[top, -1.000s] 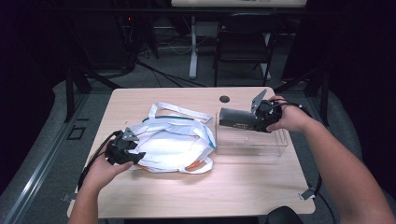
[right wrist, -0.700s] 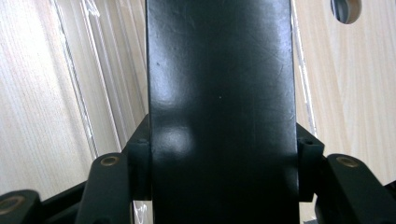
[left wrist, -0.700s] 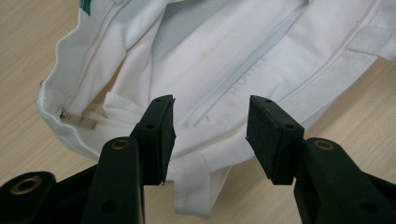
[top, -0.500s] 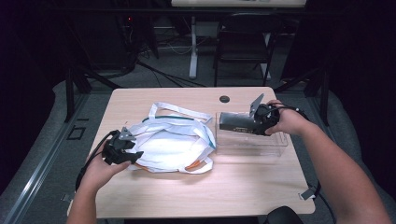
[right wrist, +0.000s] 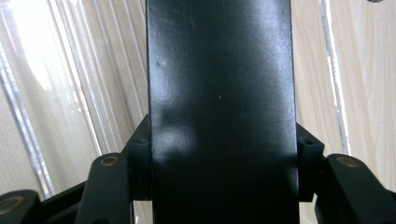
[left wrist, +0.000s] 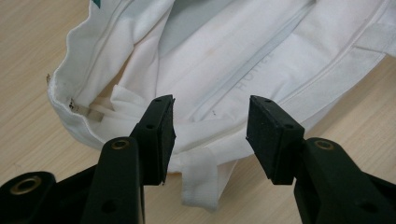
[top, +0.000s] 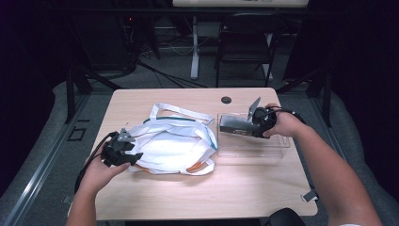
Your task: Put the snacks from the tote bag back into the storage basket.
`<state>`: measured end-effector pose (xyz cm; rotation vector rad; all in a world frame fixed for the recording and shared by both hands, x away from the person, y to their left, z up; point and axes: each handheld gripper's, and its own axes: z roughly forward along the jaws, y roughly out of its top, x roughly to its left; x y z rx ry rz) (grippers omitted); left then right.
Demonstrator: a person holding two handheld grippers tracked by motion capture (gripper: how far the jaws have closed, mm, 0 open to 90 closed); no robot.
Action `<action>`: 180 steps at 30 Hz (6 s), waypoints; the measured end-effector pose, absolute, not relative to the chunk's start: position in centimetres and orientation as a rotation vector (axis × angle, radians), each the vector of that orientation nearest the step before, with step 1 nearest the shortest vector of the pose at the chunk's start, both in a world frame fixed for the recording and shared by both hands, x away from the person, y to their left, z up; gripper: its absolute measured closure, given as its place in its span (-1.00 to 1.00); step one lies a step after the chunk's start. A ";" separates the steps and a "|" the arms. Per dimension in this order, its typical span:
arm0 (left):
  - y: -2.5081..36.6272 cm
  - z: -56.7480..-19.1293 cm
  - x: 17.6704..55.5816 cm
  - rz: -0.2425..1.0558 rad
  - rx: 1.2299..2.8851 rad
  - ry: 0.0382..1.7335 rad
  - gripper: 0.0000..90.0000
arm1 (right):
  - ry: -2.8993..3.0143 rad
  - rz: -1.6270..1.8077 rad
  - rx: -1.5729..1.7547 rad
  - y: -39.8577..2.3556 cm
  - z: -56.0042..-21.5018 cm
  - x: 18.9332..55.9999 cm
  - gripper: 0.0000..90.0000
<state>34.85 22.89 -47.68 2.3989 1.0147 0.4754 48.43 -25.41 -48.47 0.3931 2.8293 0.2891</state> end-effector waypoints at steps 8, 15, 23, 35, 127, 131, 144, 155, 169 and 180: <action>22.8 -47.8 34.9 0.478 2.405 1.014 0.14 | 2.828 0.278 0.402 -25.2 -49.3 48.8 -0.06; 22.7 -47.9 34.9 0.477 2.404 1.012 0.14 | 2.829 0.272 0.408 -25.0 -49.5 49.0 -0.06; 22.7 -48.2 35.0 0.472 2.416 1.018 0.14 | 2.820 0.254 0.415 -24.9 -49.7 49.3 -0.07; 22.7 -48.3 35.0 0.475 2.418 1.026 0.14 | 2.821 0.244 0.453 -24.8 -50.3 49.6 -0.07; 22.2 -48.4 35.4 0.465 2.409 1.003 0.12 | 2.649 0.458 0.823 -24.1 -48.5 47.2 0.01; 22.1 -48.4 35.5 0.465 2.412 0.996 0.12 | 2.636 0.454 0.857 -24.5 -48.5 46.9 0.03; 22.3 -48.4 35.6 0.467 2.410 1.001 0.13 | 2.597 0.474 0.953 -25.5 -48.5 46.5 0.13; 22.1 -48.5 35.7 0.468 2.418 0.999 0.12 | 2.558 0.476 1.029 -26.2 -49.2 45.8 0.01; 22.0 -48.7 35.7 0.465 2.429 1.003 0.12 | 2.534 0.452 1.127 -27.5 -50.2 45.6 -0.11; 22.0 -48.7 35.7 0.469 2.425 1.005 0.12 | 2.527 0.417 1.169 -28.2 -50.5 45.8 -0.14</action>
